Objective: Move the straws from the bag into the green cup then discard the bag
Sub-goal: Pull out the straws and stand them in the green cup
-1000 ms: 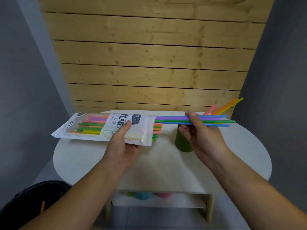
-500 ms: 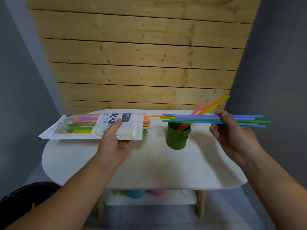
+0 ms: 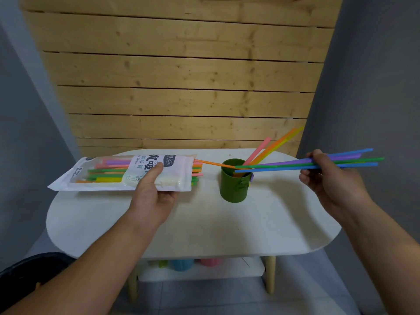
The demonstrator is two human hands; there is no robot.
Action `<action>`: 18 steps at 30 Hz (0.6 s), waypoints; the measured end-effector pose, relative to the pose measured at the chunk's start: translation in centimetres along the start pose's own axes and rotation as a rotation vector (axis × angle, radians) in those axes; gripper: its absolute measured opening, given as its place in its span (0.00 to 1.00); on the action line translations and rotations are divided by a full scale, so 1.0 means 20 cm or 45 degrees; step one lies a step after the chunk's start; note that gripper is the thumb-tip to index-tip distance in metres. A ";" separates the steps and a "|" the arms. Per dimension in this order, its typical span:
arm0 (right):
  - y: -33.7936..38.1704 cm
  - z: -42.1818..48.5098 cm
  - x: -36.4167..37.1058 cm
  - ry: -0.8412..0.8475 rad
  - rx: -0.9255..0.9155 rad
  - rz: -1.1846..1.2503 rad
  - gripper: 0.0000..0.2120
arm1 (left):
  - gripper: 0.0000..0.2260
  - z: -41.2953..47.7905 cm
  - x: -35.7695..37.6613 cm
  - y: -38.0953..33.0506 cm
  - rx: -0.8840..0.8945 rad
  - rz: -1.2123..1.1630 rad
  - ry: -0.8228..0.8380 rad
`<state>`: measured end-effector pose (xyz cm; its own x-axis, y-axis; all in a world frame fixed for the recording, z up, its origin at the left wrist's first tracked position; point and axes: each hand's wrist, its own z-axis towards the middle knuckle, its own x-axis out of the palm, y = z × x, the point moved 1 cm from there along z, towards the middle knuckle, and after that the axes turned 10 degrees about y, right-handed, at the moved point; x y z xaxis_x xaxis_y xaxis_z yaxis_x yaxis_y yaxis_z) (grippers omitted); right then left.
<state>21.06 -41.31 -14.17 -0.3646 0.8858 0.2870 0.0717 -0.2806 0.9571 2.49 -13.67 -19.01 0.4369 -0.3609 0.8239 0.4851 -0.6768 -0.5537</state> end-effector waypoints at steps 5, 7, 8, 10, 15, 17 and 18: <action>0.00 0.01 0.02 -0.017 -0.090 -0.123 0.09 | 0.14 0.00 0.00 -0.04 0.019 -0.030 -0.018; 0.00 0.02 0.03 -0.029 -0.118 -0.143 0.09 | 0.14 0.00 0.01 -0.05 0.030 -0.038 -0.016; 0.00 0.02 0.03 -0.034 -0.124 -0.155 0.08 | 0.13 0.00 0.01 -0.06 0.034 -0.042 -0.015; -0.01 0.03 0.04 -0.040 -0.123 -0.196 0.08 | 0.13 0.00 0.01 -0.07 0.037 -0.050 -0.018; -0.04 0.06 0.14 -0.002 -0.107 -0.350 0.06 | 0.13 -0.01 0.00 -0.09 0.055 -0.060 -0.025; -0.05 0.08 0.19 0.013 -0.129 -0.452 0.06 | 0.14 -0.02 0.00 -0.10 0.058 -0.055 -0.019; -0.05 0.09 0.21 0.018 -0.139 -0.516 0.07 | 0.14 -0.02 0.00 -0.10 0.057 -0.048 -0.016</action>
<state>21.11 -36.67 -13.95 -0.3560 0.9276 -0.1130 -0.1784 0.0513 0.9826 1.30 -12.58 -17.84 0.4269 -0.3274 0.8429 0.5349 -0.6602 -0.5273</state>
